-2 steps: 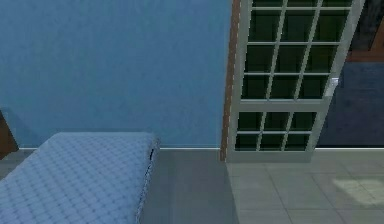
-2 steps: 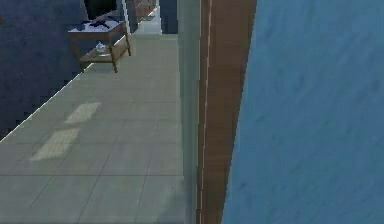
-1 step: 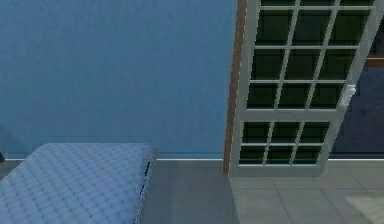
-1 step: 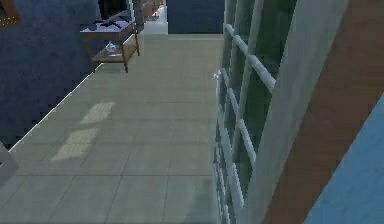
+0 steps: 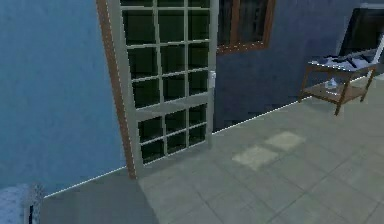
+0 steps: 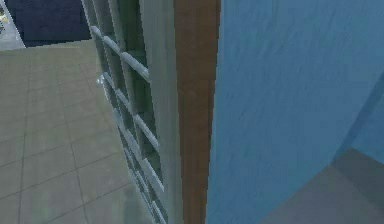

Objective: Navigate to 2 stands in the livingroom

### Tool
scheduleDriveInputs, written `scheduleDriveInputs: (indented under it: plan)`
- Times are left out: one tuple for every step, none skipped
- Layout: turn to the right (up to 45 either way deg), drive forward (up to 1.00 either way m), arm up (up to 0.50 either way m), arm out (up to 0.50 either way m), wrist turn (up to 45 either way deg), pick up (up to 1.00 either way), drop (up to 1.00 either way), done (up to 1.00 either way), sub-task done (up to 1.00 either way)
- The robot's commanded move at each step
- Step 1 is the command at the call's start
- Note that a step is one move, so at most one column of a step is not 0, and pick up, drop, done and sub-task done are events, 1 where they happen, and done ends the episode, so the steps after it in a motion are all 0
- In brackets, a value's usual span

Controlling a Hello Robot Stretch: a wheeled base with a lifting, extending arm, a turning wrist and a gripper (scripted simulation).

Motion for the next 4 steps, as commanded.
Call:
scheduleDriveInputs:
  plan:
    - [0.0,0.3,0.0,0.0,0.0,0.0,0.0,0.0,0.0]
    - [45.0,0.0,0.0,0.0,0.0,0.0,0.0,0.0,0.0]
    - [0.0,1.0,0.0,0.0,0.0,0.0,0.0,0.0,0.0]
    - [9.0,0.0,0.0,0.0,0.0,0.0,0.0,0.0,0.0]
